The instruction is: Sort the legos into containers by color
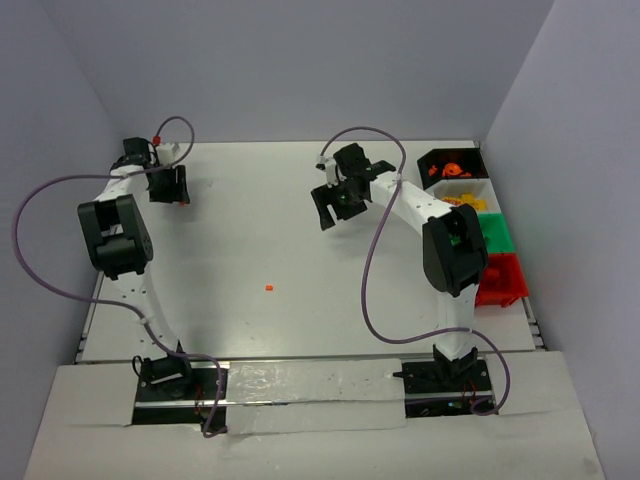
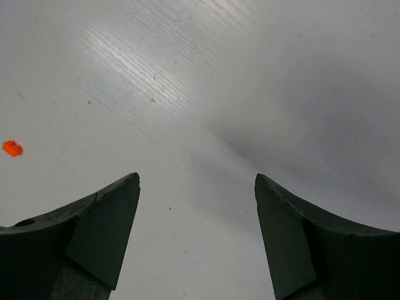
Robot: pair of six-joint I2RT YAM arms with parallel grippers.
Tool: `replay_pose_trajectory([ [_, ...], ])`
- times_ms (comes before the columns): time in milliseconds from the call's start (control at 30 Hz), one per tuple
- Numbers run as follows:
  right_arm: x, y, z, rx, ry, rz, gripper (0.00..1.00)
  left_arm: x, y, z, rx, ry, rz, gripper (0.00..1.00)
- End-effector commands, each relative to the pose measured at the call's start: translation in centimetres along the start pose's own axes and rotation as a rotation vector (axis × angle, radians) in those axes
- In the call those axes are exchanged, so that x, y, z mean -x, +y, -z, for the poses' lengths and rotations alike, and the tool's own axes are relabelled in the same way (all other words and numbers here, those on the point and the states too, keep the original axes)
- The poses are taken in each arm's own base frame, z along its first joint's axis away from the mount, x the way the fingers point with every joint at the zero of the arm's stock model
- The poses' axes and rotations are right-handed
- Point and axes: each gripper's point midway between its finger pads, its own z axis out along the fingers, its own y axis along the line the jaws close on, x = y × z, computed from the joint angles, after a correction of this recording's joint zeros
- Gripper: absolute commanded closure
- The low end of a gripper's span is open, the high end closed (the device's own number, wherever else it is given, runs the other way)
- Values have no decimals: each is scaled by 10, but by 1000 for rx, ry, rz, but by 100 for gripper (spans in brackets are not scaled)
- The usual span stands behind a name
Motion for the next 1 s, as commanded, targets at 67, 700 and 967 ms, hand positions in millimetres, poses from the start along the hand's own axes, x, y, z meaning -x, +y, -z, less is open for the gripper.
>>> replay_pose_trajectory([
  [67, 2, 2, 11, 17, -7, 4, 19, 13, 0, -13, 31, -15, -96, 41],
  [700, 0, 3, 3, 50, 18, -7, 21, 0, 5, -28, 63, 29, -105, 59],
  [967, -3, 4, 1, 55, 28, -15, 21, -8, 0, -34, 63, 51, -124, 67],
])
